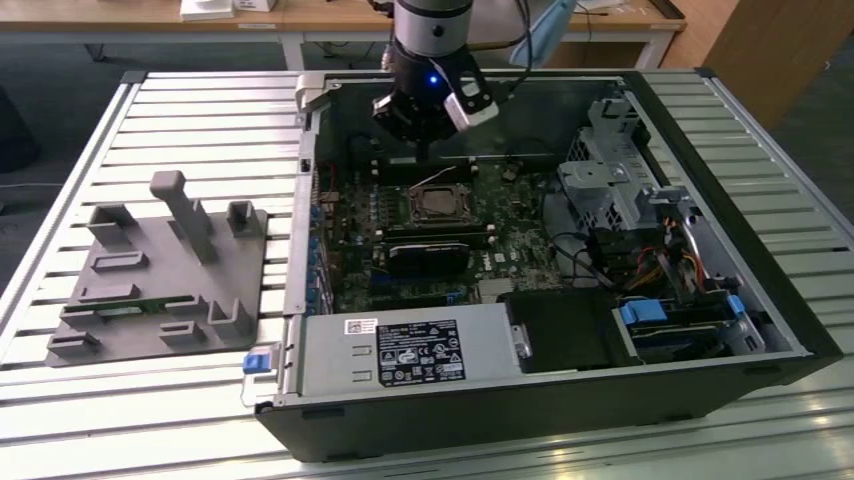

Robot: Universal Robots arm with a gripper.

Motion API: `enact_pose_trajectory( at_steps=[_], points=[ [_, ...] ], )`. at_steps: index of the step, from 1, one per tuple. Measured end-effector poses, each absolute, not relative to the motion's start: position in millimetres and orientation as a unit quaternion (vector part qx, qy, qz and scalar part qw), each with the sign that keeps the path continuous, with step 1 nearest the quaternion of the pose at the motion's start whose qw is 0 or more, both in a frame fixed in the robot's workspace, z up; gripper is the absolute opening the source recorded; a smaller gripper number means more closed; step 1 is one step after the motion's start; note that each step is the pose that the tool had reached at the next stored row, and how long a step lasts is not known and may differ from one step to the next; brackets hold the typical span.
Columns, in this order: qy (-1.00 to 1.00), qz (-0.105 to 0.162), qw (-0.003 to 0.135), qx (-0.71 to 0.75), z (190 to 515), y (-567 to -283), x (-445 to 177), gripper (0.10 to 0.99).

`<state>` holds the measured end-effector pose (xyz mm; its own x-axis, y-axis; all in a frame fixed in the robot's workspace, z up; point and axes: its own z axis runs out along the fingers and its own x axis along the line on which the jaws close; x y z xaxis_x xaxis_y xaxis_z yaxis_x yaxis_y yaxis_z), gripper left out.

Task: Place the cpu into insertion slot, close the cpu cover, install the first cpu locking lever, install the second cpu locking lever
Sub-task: 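Install the first cpu locking lever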

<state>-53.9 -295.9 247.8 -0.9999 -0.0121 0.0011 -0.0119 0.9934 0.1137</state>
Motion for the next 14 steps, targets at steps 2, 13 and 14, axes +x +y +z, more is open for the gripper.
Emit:
enact_pose_trajectory(
  at_steps=[2,13,14],
  points=[
    [-0.998,-0.057,0.001,0.01,246.7,-295.9,-53.3,0.106],
    [-0.998,-0.057,0.002,0.041,239.7,-295.4,-48.9,0.106],
    [-0.998,-0.057,0.002,0.041,238.4,-295.2,-48.4,0.106]
  ],
)
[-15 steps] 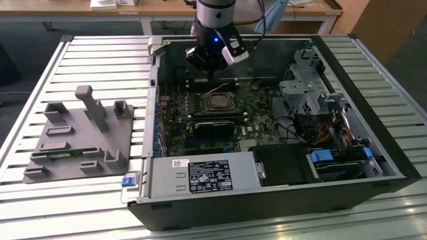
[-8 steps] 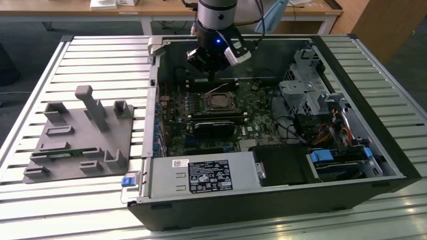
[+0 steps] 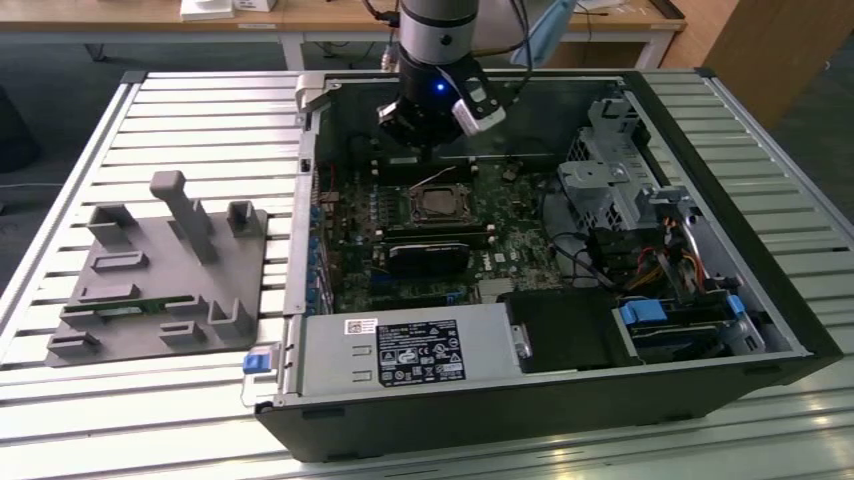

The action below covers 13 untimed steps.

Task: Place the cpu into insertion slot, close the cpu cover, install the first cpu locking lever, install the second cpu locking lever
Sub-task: 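Install the first cpu locking lever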

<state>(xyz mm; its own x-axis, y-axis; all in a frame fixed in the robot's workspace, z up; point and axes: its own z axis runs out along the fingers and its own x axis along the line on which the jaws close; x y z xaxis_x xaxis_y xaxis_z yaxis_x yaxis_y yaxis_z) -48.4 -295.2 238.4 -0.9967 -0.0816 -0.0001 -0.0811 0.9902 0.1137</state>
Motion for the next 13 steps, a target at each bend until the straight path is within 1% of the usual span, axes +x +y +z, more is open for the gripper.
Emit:
enact_pose_trajectory(
  at_steps=[13],
  points=[
    [-0.998,-0.057,0.002,0.041,229.3,-293.2,-39.0,0.106]
  ],
)
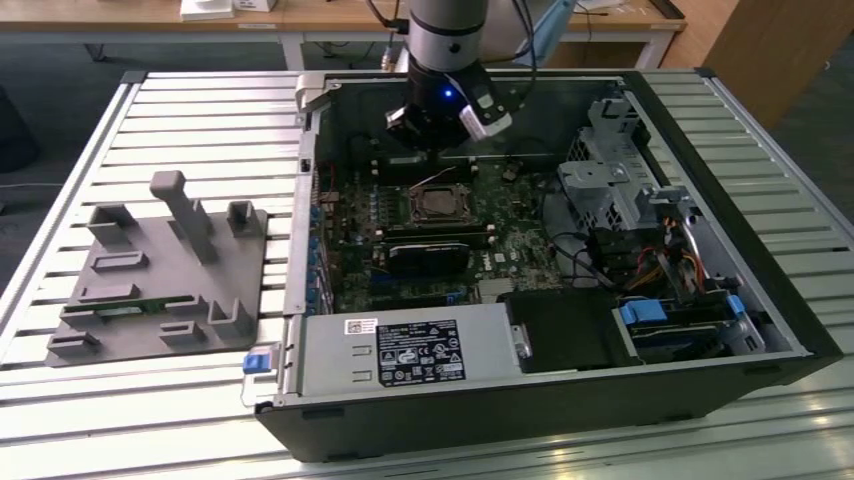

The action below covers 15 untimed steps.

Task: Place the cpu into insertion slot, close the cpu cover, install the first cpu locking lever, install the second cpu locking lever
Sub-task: 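Install the first cpu locking lever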

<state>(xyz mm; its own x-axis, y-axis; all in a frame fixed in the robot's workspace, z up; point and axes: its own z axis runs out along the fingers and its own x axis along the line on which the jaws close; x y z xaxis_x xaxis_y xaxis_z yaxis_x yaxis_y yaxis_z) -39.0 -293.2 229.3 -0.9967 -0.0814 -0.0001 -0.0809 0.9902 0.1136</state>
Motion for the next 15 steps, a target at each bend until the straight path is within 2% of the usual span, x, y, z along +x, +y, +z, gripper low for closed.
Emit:
enact_pose_trajectory(
  at_steps=[15],
  points=[
    [-0.998,-0.056,0.002,0.04,222,-291,-28,0.106]
  ],
)
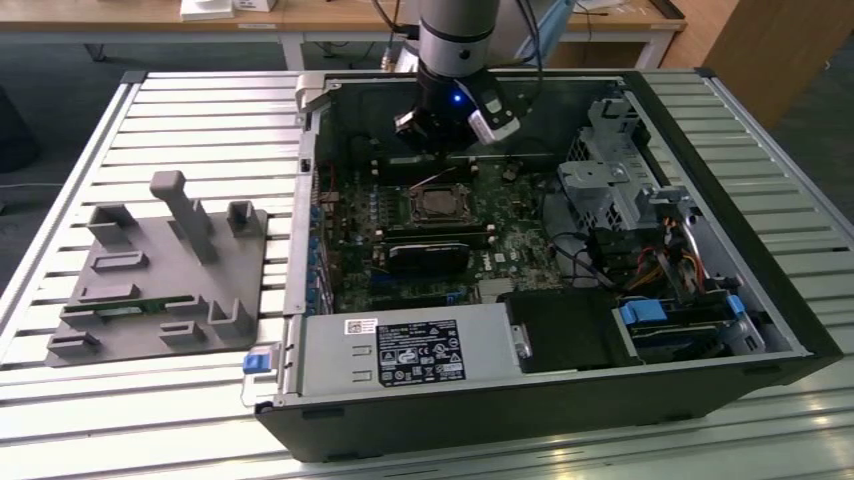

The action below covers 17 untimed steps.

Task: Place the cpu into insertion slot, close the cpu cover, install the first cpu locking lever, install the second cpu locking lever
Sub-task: 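Install the first cpu locking lever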

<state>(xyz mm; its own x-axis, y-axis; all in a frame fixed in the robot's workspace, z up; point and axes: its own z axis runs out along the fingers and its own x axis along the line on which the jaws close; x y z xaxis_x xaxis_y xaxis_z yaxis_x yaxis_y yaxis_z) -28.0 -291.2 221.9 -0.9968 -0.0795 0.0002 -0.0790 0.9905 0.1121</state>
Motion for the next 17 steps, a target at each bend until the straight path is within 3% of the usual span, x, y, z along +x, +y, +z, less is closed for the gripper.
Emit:
enact_pose_trajectory(
  at_steps=[17],
  points=[
    [-0.998,-0.056,0.002,0.04,208,-291,-14,0.106]
  ],
)
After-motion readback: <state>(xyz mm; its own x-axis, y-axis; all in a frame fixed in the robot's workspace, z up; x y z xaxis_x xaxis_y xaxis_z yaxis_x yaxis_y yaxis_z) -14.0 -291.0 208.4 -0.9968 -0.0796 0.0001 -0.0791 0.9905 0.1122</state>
